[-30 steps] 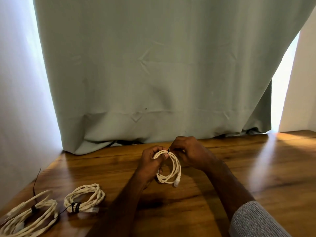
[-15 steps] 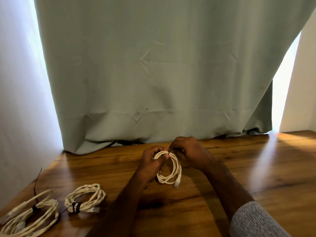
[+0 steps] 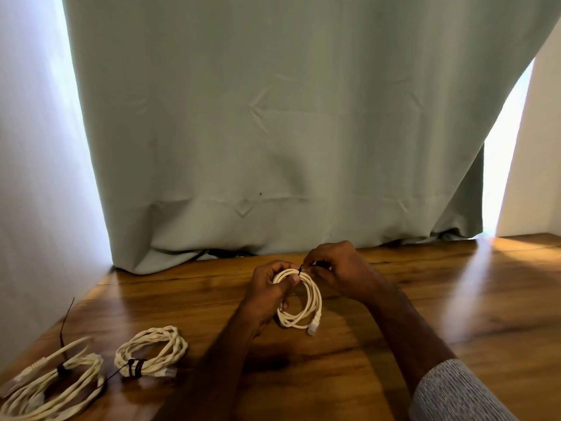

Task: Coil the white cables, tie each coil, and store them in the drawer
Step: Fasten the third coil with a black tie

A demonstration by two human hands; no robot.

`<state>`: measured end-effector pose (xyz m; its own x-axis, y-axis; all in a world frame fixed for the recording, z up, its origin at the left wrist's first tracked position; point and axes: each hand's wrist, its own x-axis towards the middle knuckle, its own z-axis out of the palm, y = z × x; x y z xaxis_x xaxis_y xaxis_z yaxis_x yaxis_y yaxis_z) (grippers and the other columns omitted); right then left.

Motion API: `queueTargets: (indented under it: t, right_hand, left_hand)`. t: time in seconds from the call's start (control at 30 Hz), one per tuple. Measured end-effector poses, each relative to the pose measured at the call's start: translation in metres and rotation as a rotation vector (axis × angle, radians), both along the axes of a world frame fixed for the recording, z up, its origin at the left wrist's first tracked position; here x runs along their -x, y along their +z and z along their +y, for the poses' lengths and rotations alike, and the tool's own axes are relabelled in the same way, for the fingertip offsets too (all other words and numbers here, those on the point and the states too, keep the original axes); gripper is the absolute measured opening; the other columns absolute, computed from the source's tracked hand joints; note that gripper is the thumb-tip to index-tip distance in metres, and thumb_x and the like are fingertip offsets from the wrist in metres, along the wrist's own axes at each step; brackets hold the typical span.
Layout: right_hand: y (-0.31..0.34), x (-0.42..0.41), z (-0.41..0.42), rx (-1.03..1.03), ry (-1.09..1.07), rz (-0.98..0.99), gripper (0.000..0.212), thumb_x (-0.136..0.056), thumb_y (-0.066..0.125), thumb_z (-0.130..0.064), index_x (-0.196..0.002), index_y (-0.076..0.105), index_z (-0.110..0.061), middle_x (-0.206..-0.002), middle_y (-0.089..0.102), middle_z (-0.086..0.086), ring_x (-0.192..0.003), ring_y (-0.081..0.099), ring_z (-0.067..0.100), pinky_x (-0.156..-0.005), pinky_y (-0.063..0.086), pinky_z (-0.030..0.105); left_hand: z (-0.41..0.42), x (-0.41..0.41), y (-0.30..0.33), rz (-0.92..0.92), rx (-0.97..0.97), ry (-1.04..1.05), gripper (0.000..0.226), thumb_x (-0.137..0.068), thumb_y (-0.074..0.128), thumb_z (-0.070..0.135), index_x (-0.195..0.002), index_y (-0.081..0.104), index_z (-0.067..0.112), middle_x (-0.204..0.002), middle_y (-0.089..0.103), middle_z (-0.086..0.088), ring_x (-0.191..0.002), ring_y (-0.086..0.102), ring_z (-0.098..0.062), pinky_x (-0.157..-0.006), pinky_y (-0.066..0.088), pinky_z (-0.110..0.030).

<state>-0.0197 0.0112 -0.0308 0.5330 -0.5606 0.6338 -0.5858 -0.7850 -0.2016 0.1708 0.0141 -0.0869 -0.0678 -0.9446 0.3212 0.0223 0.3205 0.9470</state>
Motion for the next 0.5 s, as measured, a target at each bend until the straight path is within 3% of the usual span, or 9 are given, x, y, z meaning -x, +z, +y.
queueTargets:
  t: [0.4, 0.5]
  right_hand:
    - [0.0017, -0.0048, -0.0008, 0.004, -0.007, 0.038, 0.010, -0.087, 0.074, -0.011, -0.097, 0.078, -0.012, -0.089, 0.074, 0.000, -0.076, 0.065, 0.008, -0.067, 0.055, 0.025]
    - [0.0011, -0.0023, 0.0005, -0.051, 0.013, -0.049, 0.016, -0.088, 0.075, -0.017, -0.103, 0.079, -0.013, -0.093, 0.076, -0.002, -0.078, 0.068, 0.005, -0.070, 0.056, 0.020]
  left_hand:
    - [0.0028, 0.0000, 0.0008, -0.007, 0.004, -0.022, 0.006, -0.090, 0.068, 0.007, -0.096, 0.071, 0.009, -0.083, 0.070, -0.012, -0.047, 0.053, -0.011, -0.044, 0.042, -0.025]
    - [0.0039, 0.0007, 0.0015, 0.000, 0.004, -0.037, 0.008, -0.091, 0.067, 0.005, -0.097, 0.072, 0.009, -0.088, 0.073, -0.009, -0.049, 0.054, -0.012, -0.045, 0.041, -0.025]
